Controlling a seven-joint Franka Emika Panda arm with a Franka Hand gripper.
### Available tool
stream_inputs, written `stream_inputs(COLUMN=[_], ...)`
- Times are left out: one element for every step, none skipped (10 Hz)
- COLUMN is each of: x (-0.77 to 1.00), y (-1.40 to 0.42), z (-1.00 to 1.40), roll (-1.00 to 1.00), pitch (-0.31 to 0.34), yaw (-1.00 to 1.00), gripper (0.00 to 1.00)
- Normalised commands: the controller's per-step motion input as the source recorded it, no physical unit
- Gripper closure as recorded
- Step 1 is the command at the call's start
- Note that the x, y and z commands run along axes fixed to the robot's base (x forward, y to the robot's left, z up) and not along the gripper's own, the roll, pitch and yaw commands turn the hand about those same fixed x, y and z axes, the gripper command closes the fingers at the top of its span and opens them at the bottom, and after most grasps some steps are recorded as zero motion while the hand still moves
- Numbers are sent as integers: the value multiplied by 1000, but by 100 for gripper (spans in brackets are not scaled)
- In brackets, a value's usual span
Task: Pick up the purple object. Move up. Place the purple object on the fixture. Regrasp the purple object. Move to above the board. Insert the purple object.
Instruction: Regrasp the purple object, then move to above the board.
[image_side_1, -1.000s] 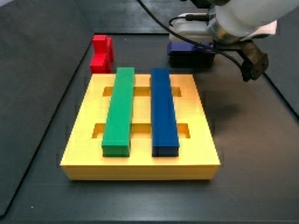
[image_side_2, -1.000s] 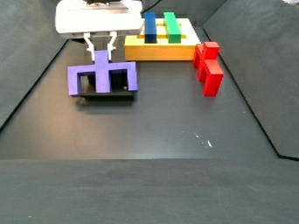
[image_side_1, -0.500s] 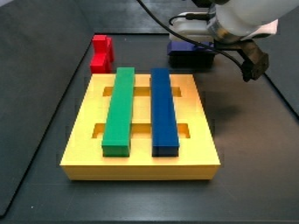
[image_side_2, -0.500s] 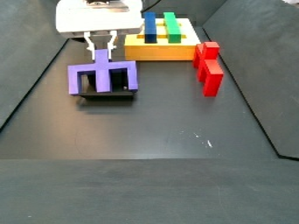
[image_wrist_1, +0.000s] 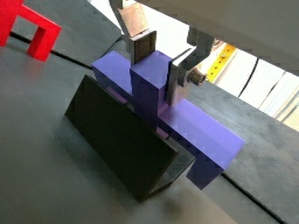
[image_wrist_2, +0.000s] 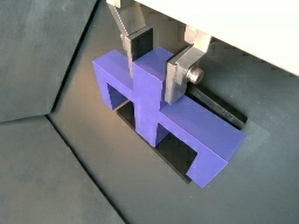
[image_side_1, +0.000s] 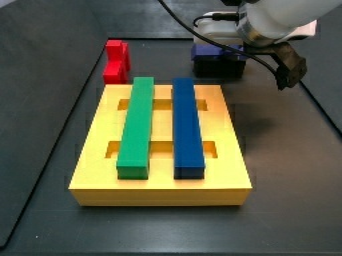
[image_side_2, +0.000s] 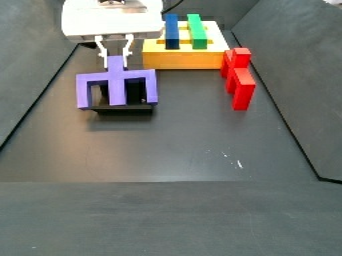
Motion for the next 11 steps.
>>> stream_inputs(x=[0, 0, 0, 0, 0, 0, 13, -9, 1, 9, 20], y=[0, 0, 0, 0, 0, 0, -23, -10, -3, -34, -39], z=[0, 0, 0, 0, 0, 1400, 1400, 1400, 1400, 1400, 1400], roll=[0, 0, 0, 0, 0, 0, -57, -114, -76, -15, -18], pitch=[0, 0, 0, 0, 0, 0, 15, 29, 23, 39, 46], yaw=[0, 0, 0, 0, 0, 0, 22, 12, 13, 12, 11], gripper=[100, 100, 100, 100, 100, 100, 100, 100, 100, 100, 100])
